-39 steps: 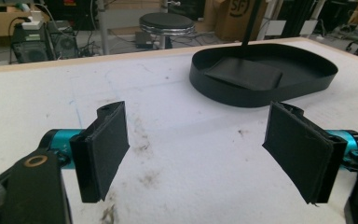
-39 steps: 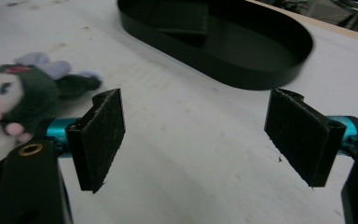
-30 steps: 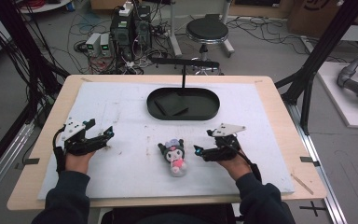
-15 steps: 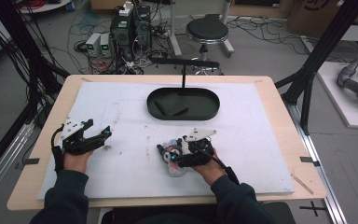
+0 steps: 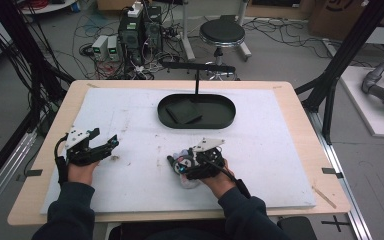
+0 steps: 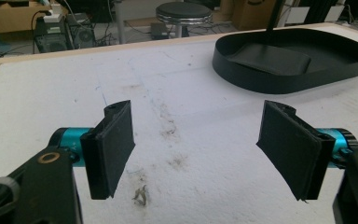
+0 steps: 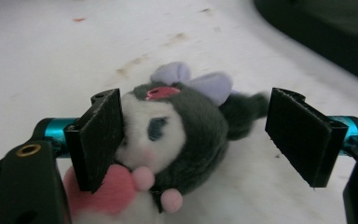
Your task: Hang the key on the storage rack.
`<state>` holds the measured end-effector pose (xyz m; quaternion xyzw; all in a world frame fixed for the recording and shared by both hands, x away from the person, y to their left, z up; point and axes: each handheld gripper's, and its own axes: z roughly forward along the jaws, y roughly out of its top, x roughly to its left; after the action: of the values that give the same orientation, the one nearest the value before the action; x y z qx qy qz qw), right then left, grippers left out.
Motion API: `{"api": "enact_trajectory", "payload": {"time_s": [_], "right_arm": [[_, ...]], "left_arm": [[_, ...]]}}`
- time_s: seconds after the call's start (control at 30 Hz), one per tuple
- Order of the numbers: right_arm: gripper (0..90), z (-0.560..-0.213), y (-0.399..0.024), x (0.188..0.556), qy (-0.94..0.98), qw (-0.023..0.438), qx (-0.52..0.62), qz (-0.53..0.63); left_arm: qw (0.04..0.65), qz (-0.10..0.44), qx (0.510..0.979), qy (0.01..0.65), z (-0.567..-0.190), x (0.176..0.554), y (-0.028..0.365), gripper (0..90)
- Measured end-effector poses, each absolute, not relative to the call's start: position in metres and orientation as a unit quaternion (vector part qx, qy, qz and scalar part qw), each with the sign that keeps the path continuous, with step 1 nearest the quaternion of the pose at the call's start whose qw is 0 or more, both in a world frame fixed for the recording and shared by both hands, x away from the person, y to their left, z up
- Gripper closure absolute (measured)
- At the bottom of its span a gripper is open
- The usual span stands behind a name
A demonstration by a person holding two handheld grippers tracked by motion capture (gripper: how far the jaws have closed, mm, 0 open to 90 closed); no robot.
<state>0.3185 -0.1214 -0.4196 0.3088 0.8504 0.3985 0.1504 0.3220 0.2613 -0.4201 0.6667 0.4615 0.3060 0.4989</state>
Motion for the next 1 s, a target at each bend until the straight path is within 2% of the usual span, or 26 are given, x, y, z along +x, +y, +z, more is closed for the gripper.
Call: {"api": "enact_trajectory", "payload": {"time_s": [0.1,0.27,0.5,0.77,0.8,0.87,1.0], "right_arm": [[19.9,-0.413,-0.131,0.321,0.84,0.172,0.325,0.398],[19.8,-0.41,-0.132,0.319,0.829,0.156,0.339,0.416],[19.7,-0.418,-0.111,0.311,0.842,0.136,0.333,0.403],[18.5,-0.431,-0.102,0.311,0.872,0.168,0.303,0.346],[19.7,-0.431,-0.103,0.312,0.875,0.169,0.298,0.342],[28.2,-0.428,-0.108,0.315,0.879,0.161,0.288,0.345],[33.3,-0.421,-0.122,0.323,0.893,0.164,0.265,0.326]], "left_arm": [[0.499,0.306,0.667,0.462,-0.42,0.322,0.26,26.4],[0.498,0.303,0.671,0.459,-0.42,0.323,0.259,26.6],[0.498,0.303,0.67,0.46,-0.42,0.323,0.26,26.6],[0.498,0.304,0.667,0.463,-0.421,0.323,0.263,26.6],[0.498,0.304,0.667,0.463,-0.421,0.323,0.263,26.6],[0.499,0.304,0.667,0.463,-0.421,0.324,0.263,26.6],[0.497,0.304,0.668,0.463,-0.421,0.324,0.262,26.6]]}}
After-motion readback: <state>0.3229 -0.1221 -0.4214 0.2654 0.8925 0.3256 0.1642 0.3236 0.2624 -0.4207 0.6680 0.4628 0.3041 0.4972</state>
